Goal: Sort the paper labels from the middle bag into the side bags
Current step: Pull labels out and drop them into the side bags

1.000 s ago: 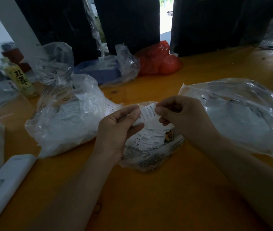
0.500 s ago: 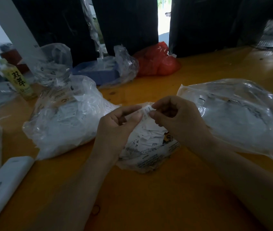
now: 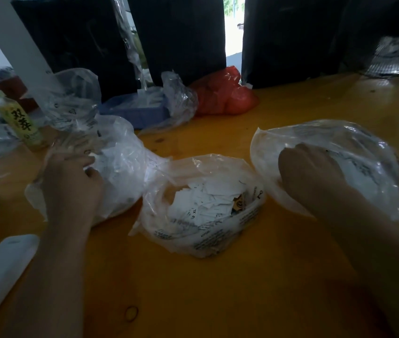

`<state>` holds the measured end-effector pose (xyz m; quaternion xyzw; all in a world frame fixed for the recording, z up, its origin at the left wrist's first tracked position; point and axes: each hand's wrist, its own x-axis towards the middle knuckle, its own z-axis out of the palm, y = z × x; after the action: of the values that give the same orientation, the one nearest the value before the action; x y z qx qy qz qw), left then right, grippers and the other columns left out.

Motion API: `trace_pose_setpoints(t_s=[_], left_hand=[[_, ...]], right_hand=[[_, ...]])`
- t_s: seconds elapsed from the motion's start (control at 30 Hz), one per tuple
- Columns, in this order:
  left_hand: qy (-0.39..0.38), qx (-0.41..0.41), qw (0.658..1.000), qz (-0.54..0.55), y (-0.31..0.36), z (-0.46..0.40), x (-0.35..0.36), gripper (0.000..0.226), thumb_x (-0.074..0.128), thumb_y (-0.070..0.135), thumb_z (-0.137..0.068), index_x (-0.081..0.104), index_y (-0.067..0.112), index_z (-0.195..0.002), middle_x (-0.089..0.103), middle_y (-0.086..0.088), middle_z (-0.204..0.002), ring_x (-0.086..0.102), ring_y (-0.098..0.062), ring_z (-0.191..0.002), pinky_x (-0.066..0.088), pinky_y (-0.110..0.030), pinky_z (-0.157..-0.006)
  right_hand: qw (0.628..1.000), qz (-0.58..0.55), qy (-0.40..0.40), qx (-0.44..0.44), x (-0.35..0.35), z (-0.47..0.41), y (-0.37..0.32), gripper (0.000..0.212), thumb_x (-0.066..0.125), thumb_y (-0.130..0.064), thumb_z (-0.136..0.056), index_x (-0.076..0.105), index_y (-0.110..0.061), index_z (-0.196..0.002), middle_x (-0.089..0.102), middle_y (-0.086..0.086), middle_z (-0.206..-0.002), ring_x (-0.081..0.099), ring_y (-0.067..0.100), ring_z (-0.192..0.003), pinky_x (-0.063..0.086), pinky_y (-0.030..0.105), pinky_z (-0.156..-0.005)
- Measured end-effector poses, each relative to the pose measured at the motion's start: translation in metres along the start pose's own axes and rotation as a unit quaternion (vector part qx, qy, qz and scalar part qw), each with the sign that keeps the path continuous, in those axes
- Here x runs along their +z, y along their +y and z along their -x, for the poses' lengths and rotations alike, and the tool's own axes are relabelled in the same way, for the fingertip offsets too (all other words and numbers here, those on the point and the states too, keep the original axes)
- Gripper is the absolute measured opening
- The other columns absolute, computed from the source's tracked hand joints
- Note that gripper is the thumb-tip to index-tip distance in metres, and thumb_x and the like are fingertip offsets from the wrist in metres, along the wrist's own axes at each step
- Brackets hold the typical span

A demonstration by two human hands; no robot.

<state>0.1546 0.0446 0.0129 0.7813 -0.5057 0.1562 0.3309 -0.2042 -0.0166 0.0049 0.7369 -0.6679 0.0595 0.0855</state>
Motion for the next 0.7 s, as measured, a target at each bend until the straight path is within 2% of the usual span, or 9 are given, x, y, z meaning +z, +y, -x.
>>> trace_pose_setpoints(t_s=[0.07,0.2,0.27,0.33,0.43,0.47,0.57,0.63,0.7], left_hand=[[-0.060,-0.001,0.996,-0.062,-0.001,-0.001,0.005,0.028,0.061,0.006,-0.098,0.075,0.000,-0.122,0.061,-0.027,-0.136,0.054,-0.045,-0.126,0.040,-0.052,-0.111],[-0.094,-0.026,0.983,-0.158,0.004,-0.001,0.007,0.030,0.058,0.024,-0.103,0.072,0.015,-0.128,0.050,-0.021,-0.146,0.037,-0.048,-0.130,0.034,-0.055,-0.106],[-0.098,0.015,0.989,-0.113,0.006,0.000,0.010,0.031,0.054,0.014,-0.104,0.070,0.009,-0.130,0.060,-0.025,-0.136,0.049,-0.048,-0.123,0.041,-0.055,-0.101],[-0.079,0.039,0.995,-0.040,0.010,0.002,0.011,0.033,0.051,0.005,-0.103,0.068,0.004,-0.132,0.066,-0.026,-0.129,0.058,-0.044,-0.118,0.046,-0.053,-0.100],[-0.068,0.028,0.997,-0.008,0.015,0.004,0.010,0.037,0.047,0.008,-0.106,0.063,0.010,-0.140,0.066,-0.021,-0.134,0.059,-0.041,-0.123,0.046,-0.052,-0.102],[-0.075,0.025,0.997,-0.005,0.017,0.005,0.010,0.039,0.046,0.008,-0.106,0.060,0.013,-0.143,0.065,-0.021,-0.135,0.059,-0.042,-0.124,0.046,-0.053,-0.102],[-0.081,0.006,0.996,0.025,0.020,0.007,0.009,0.046,0.044,0.007,-0.105,0.054,0.018,-0.148,0.065,-0.018,-0.138,0.058,-0.041,-0.125,0.045,-0.053,-0.103],[-0.060,0.004,0.997,0.043,0.021,0.007,0.008,0.048,0.046,0.005,-0.102,0.053,0.016,-0.148,0.064,-0.018,-0.139,0.058,-0.041,-0.127,0.045,-0.054,-0.105],[-0.015,0.024,0.999,0.027,0.023,0.008,0.007,0.052,0.049,-0.001,-0.095,0.055,0.010,-0.146,0.061,-0.022,-0.142,0.052,-0.043,-0.133,0.041,-0.059,-0.111]], right_hand=[[0.999,0.000,-0.031,0.024,0.004,-0.004,0.003,0.014,0.065,-0.024,-0.095,0.066,-0.013,-0.105,0.063,0.011,-0.100,0.056,0.027,-0.085,0.041,0.034,-0.068],[0.998,-0.003,-0.042,0.046,0.011,-0.008,0.004,0.026,0.071,-0.037,-0.090,0.067,-0.015,-0.102,0.045,0.001,-0.078,0.063,0.029,-0.092,0.043,0.034,-0.069],[0.998,-0.011,-0.041,0.044,0.014,-0.010,0.006,0.027,0.073,-0.038,-0.088,0.067,-0.015,-0.101,0.041,-0.001,-0.073,0.064,0.029,-0.092,0.043,0.034,-0.068],[0.998,-0.013,-0.043,0.039,0.015,-0.010,0.006,0.031,0.072,-0.041,-0.089,0.067,-0.015,-0.105,0.046,0.000,-0.077,0.065,0.029,-0.095,0.042,0.034,-0.068],[0.998,0.006,-0.050,0.040,0.015,-0.010,0.007,0.038,0.067,-0.047,-0.091,0.066,-0.016,-0.112,0.062,0.010,-0.107,0.063,0.031,-0.102,0.041,0.035,-0.072],[0.998,0.010,-0.052,0.043,0.015,-0.010,0.008,0.037,0.066,-0.048,-0.092,0.066,-0.016,-0.112,0.062,0.010,-0.107,0.063,0.030,-0.100,0.041,0.035,-0.072],[0.998,0.022,-0.041,0.032,0.010,-0.009,0.008,0.033,0.070,-0.049,-0.089,0.064,-0.016,-0.094,0.051,0.003,-0.081,0.060,0.026,-0.087,0.043,0.034,-0.068],[0.999,0.016,-0.038,0.031,0.006,-0.009,0.007,0.040,0.073,-0.047,-0.087,0.048,-0.019,-0.073,0.045,0.000,-0.072,0.057,0.024,-0.080,0.044,0.033,-0.067],[0.998,0.011,-0.046,0.033,0.001,-0.007,0.006,0.049,0.075,-0.044,-0.086,0.036,-0.021,-0.066,0.042,-0.001,-0.069,0.054,0.023,-0.076,0.044,0.033,-0.066]])
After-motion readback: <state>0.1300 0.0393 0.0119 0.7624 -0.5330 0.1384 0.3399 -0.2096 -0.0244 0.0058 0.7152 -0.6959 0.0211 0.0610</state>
